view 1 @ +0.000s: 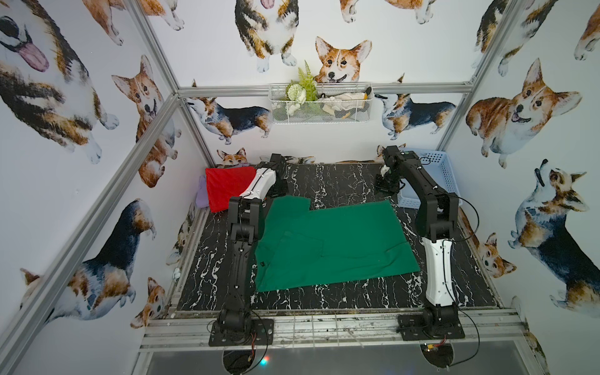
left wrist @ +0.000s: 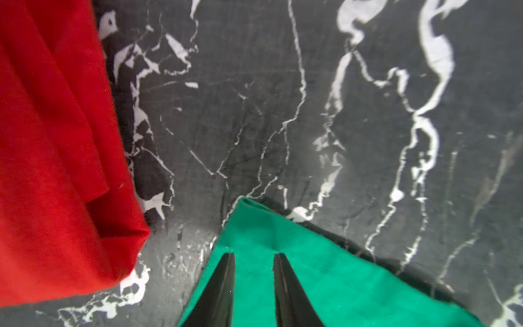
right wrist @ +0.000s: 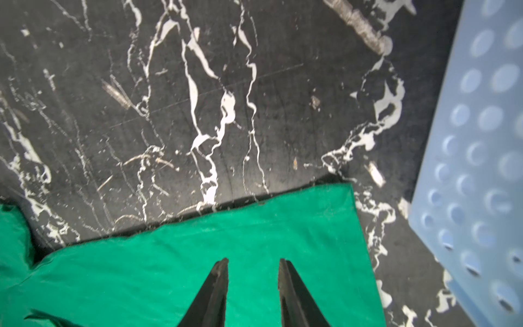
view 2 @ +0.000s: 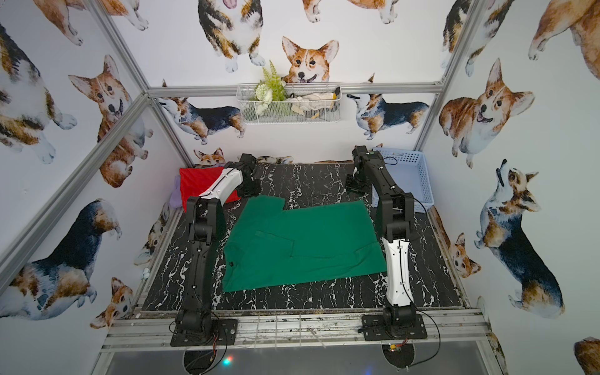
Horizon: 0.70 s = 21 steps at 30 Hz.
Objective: Fold and stack t-shirts
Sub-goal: Fold the T-shirt.
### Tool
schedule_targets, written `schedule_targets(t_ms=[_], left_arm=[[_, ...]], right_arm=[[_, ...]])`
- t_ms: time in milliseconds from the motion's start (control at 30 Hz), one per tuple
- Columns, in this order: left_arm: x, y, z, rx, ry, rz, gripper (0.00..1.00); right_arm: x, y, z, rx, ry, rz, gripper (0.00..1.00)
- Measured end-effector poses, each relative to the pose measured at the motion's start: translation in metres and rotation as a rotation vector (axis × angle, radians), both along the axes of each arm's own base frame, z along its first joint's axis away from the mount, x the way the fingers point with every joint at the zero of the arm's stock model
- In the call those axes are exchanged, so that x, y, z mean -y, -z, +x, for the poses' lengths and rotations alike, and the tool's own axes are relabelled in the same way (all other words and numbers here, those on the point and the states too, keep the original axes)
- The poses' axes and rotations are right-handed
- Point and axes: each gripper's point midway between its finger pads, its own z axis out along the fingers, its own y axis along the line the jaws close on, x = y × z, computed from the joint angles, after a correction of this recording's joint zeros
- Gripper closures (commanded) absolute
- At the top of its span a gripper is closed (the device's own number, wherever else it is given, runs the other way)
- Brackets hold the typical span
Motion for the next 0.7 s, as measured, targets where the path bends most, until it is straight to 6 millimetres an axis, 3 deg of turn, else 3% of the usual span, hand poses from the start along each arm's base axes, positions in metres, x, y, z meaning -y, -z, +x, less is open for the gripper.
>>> schedule_targets(t_ms=[133, 267, 433, 700], left_arm=[[-0.004, 0.004, 0.001, -0.007, 0.003, 0.013, 0.72], [-0.006, 0.011, 0.001, -0.018, 0.004, 0.020, 0.89], [-0.007, 0.011, 0.002, -0.015, 0.001, 0.016, 1.00], [-0.007, 0.013, 0.003, -0.015, 0.000, 0.008, 1.00]], right_arm=[[0.005, 0.011, 0.006, -0.020, -0.001, -0.028, 0.61], [0.011, 0.019, 0.007, -0.038, -0.006, -0.061, 0.61], [0.020, 0.026, 0.004, -0.062, -0.003, -0.094, 0.60], [0.033, 0.031, 0.000, -0.083, -0.010, -0.173, 0.60]])
